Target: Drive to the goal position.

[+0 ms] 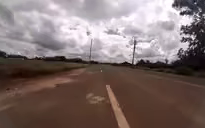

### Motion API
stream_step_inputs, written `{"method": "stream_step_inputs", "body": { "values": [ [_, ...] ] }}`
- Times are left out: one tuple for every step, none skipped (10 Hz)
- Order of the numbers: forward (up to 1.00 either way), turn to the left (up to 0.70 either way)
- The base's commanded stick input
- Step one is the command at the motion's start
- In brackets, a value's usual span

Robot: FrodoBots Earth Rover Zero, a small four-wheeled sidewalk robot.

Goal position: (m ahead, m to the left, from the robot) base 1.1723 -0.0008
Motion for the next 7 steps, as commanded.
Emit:
{"method": "stream_step_inputs", "body": {
  "values": [
    [1.0, 0.0],
    [1.0, 0.0],
    [1.0, 0.0],
    [1.0, 0.0],
    [1.0, 0.0],
    [1.0, 0.0],
    [1.0, 0.0]
  ]
}}
